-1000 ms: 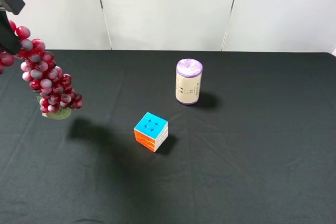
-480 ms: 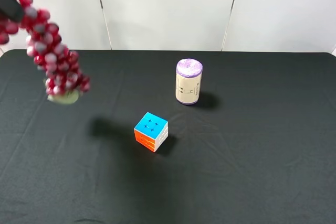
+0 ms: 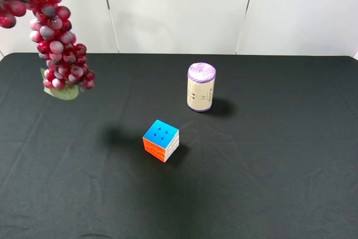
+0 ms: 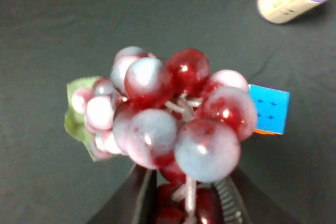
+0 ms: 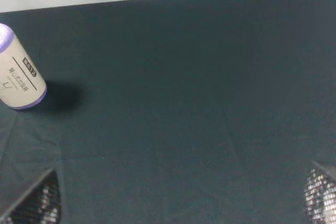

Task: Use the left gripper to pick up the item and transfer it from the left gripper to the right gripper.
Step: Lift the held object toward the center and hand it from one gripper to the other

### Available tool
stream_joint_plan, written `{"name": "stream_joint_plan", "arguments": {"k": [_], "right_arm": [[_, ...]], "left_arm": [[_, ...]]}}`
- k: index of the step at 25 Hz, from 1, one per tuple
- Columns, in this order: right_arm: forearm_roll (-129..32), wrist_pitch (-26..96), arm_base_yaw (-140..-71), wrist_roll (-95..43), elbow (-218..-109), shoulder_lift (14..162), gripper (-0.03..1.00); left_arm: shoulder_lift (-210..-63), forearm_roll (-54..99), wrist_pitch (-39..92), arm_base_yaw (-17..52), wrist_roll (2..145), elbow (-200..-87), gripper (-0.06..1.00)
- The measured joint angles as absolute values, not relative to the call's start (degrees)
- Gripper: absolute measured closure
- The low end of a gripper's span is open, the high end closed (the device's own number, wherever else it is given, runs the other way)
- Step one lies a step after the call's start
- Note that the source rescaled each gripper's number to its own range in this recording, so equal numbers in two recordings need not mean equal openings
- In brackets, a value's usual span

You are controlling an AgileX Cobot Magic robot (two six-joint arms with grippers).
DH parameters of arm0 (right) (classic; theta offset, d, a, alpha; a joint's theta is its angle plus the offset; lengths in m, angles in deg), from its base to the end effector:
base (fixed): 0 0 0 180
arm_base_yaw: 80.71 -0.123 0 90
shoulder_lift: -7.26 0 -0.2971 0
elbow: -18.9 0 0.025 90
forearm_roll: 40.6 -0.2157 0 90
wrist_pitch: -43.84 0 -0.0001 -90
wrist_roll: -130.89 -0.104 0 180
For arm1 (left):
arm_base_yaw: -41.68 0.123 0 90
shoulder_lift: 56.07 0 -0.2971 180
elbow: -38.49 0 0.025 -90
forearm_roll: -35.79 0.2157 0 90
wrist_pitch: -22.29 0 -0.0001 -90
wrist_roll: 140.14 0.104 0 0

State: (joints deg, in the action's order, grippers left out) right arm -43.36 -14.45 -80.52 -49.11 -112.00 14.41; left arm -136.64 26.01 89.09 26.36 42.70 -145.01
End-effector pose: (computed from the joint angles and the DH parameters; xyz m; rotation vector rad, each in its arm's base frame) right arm -0.0348 0.0044 0.2574 0.0023 1.9986 0.0551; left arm 0.2049 -0.0730 0.4060 0.3772 2.4887 -0.3135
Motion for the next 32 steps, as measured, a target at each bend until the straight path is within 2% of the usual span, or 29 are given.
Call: {"name": "stream_joint_plan", "arguments": {"k": [19,26,32], "right_arm": [[-45.33,-14.45,-80.52,-49.11,-112.0,17.45,-0.03],[-50.71,-13.86,-80.52,-47.26,-112.45,31.9,-0.03],[-60.95,-9.31,-80.52,-36.27,-116.18,40.94,-0.03]], "left_arm": [[-145.32,17.63,89.09,25.46,52.03,-151.61,0.93],[-152.41,21.78,89.09,14.77,54.9,-157.36,0.93],[-157.71,22.97,89.09,7.73,55.16,-162.59,0.93]]}}
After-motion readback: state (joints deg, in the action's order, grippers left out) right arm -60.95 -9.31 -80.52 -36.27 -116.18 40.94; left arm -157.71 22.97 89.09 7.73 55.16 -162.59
